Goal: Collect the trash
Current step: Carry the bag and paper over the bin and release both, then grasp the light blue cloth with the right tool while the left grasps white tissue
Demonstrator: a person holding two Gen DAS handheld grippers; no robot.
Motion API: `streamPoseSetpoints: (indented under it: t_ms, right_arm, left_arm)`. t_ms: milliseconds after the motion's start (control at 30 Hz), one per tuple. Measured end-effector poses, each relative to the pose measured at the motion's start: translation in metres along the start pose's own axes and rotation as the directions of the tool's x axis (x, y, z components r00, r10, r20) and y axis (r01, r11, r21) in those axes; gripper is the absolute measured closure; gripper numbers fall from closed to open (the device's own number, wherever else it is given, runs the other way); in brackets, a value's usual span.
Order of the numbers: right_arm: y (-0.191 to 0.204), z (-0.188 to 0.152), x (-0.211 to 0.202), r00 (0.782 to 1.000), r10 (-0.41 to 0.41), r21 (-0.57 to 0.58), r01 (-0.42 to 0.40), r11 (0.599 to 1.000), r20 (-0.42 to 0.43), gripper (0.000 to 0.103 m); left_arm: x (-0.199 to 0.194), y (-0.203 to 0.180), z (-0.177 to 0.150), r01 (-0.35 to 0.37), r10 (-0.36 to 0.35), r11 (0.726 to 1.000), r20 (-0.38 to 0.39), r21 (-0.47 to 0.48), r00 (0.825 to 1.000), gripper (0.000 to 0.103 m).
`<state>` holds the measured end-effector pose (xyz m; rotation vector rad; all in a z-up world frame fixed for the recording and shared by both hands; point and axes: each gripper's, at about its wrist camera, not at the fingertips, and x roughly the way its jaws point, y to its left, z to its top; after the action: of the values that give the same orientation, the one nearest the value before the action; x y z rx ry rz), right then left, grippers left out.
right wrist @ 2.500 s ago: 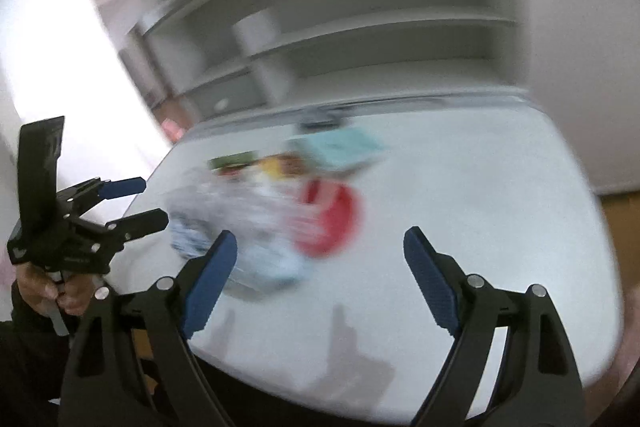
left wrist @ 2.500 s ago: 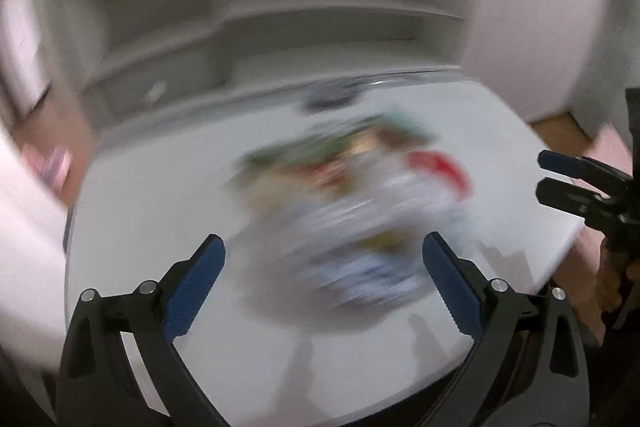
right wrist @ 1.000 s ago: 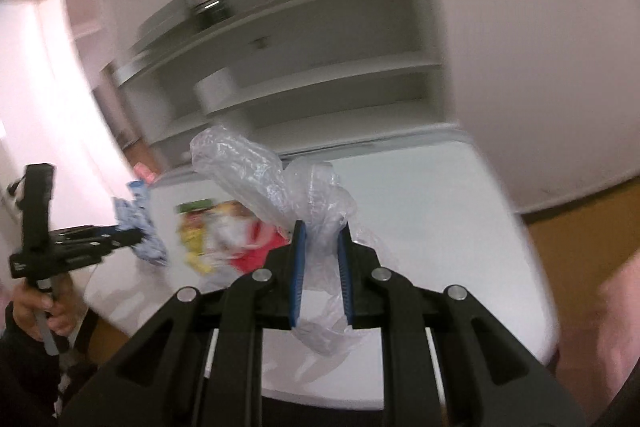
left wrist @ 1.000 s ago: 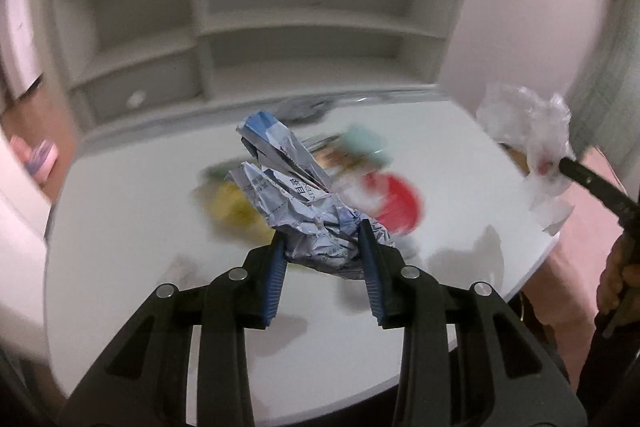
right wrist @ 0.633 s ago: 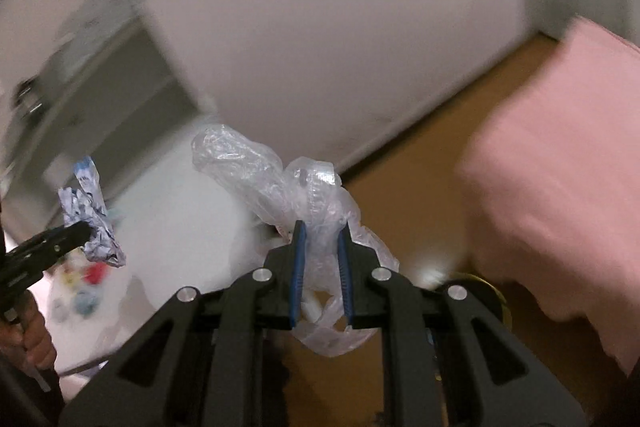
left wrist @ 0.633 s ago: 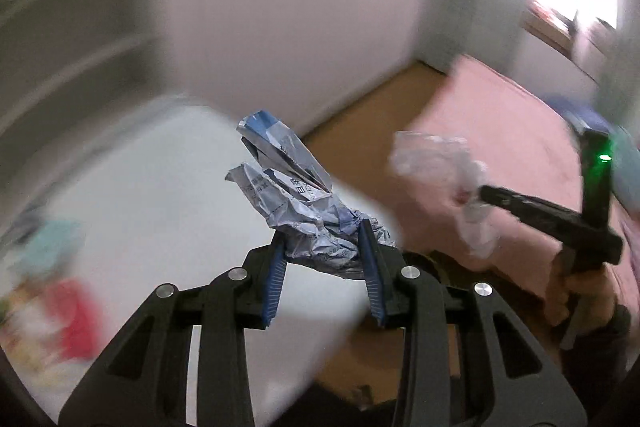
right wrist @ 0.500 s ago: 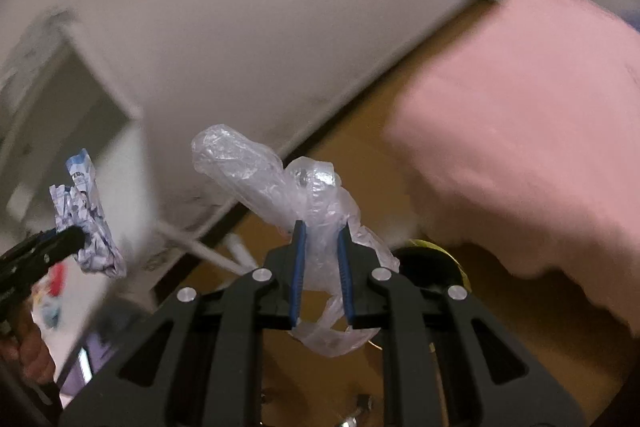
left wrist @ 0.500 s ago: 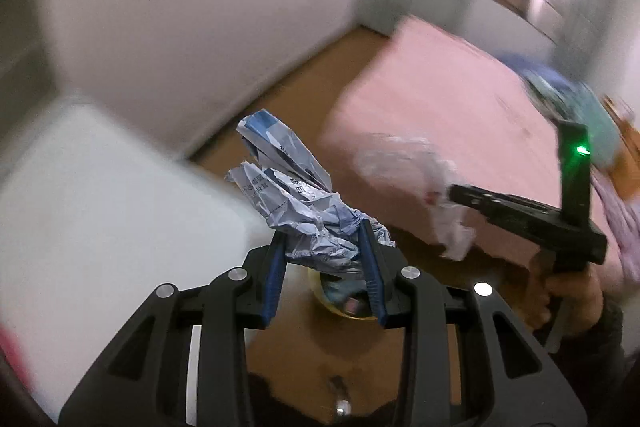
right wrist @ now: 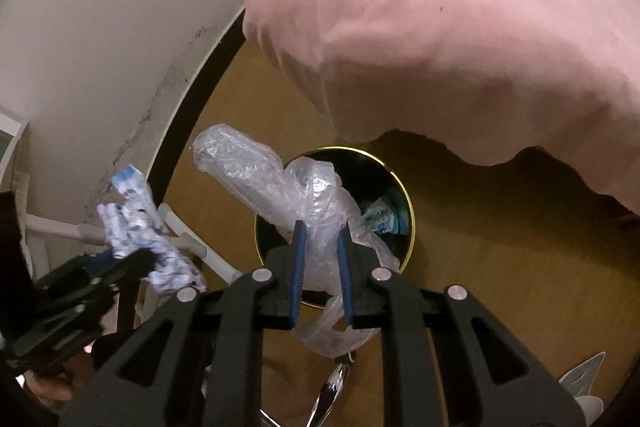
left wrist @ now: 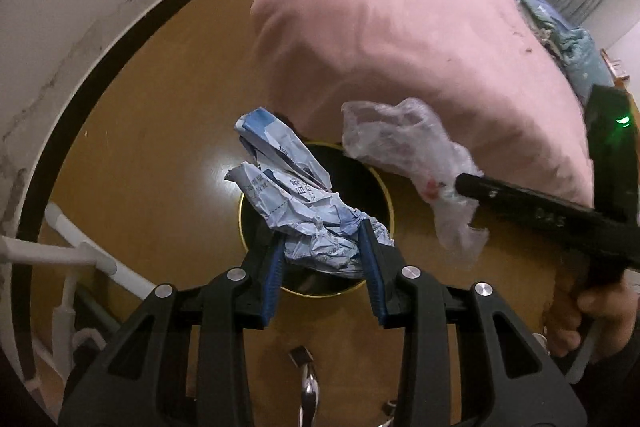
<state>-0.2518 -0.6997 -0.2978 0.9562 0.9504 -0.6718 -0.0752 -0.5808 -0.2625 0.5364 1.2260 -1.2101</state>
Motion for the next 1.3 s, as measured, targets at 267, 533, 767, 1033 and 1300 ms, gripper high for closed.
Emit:
streamPoseSetpoints:
  t_ms: [267,533,767,1033,1300]
  right_arm:
    - [0.009,0.007,0.003,1.0,0.008,0.004,-0.008,1.0,-0.006,0.087]
    - [0.015,0.006,0.003,1.0,0.026,0.002,-0.026,1.0,-0.013,0.076]
    - [0.019,0.007,-0.031,0.998,0.016,-0.003,-0.016,1.0,0.057,0.043]
    - [0.101,-0.007,-0.131,0.971,0.082,-0.2,-0.037,0.979,0.224,0.033]
    - [0.322,-0.089,-0.168,0.909,0.417,-0.635,-0.31,0.707,0.02,0.031]
  left_arm:
    - [0.015,0.007,0.003,-0.011,0.011,1.0,-0.009,0.028,1.0,0.046]
    - [-0.004,-0.004,0.004,-0.06,0.058,0.996,0.022,0.071,0.998,0.036]
    - [-0.065,-0.03,-0.002,-0.123,0.106,0.984,0.128,0.131,0.986,0.02]
    - [-0.221,-0.04,-0.038,-0.156,0.124,0.985,0.324,0.072,0.938,0.011]
    - [-0.377,0.058,-0.165,-0.337,0.401,0.915,0.427,-0.221,0.811,0.01]
